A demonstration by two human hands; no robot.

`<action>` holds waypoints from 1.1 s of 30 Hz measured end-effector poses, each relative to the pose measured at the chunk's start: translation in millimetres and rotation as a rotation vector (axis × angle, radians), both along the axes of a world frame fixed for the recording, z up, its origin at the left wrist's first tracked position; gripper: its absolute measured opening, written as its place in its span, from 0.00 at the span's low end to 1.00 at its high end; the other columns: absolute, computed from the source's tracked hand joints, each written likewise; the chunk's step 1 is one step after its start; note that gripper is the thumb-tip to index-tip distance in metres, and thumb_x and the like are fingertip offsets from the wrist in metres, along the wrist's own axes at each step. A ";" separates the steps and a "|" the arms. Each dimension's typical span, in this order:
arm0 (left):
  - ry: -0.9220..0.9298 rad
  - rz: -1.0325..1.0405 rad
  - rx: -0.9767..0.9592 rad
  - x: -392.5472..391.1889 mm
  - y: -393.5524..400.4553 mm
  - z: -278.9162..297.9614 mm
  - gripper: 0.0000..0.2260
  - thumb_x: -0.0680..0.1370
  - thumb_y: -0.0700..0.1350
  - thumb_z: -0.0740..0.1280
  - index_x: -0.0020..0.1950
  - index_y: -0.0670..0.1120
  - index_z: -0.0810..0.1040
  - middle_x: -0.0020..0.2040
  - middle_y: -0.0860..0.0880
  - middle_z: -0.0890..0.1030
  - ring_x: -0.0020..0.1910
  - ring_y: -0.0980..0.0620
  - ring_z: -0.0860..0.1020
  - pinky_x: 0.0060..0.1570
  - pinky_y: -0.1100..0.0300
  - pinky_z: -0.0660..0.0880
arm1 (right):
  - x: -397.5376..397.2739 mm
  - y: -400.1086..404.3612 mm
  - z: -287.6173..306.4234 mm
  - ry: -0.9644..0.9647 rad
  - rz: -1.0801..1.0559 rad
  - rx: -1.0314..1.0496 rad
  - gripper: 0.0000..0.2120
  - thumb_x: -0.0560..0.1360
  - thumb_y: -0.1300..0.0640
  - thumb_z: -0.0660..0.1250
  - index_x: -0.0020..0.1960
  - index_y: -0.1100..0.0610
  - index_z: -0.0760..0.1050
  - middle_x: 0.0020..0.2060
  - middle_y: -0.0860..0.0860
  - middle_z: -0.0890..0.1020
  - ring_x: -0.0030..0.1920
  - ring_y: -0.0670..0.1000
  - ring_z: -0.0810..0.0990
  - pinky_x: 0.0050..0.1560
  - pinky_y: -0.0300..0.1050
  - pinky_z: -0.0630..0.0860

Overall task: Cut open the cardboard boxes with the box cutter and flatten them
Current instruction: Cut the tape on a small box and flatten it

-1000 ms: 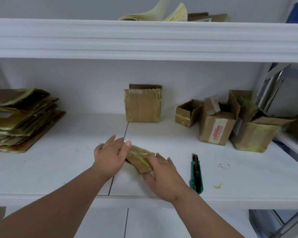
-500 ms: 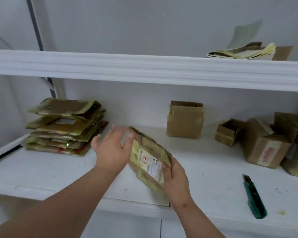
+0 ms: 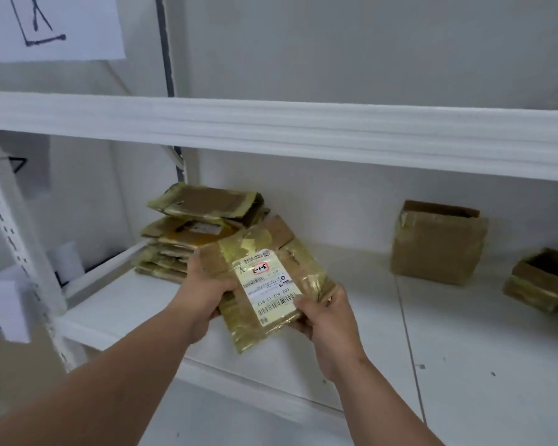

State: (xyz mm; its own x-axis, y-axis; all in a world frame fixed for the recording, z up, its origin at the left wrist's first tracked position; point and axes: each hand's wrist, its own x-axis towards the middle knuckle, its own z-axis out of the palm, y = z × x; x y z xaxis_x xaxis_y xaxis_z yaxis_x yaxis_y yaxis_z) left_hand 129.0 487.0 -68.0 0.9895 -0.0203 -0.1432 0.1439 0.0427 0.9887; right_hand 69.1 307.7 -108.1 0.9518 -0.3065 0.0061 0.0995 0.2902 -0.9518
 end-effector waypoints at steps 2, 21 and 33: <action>-0.093 0.058 -0.010 12.2 10.6 8.6 0.42 0.71 0.31 0.73 0.73 0.59 0.55 0.54 0.44 0.81 0.46 0.43 0.84 0.45 0.44 0.82 | 12.8 -0.1 6.4 -0.010 0.088 -0.015 0.13 0.72 0.66 0.69 0.54 0.59 0.71 0.48 0.58 0.86 0.46 0.56 0.86 0.46 0.52 0.82; -0.465 0.109 0.496 150.1 97.5 66.1 0.28 0.76 0.45 0.71 0.73 0.58 0.67 0.54 0.61 0.75 0.54 0.47 0.79 0.55 0.47 0.79 | 182.1 96.1 63.0 -0.192 -0.192 -0.558 0.13 0.80 0.51 0.62 0.54 0.32 0.77 0.56 0.46 0.81 0.55 0.50 0.82 0.58 0.53 0.79; -0.689 0.139 0.862 268.5 119.4 68.7 0.12 0.79 0.38 0.59 0.52 0.41 0.82 0.61 0.46 0.76 0.57 0.43 0.77 0.49 0.59 0.71 | 238.0 129.6 87.1 -0.139 -0.164 -1.107 0.20 0.78 0.43 0.48 0.58 0.46 0.76 0.49 0.44 0.78 0.57 0.48 0.73 0.64 0.52 0.59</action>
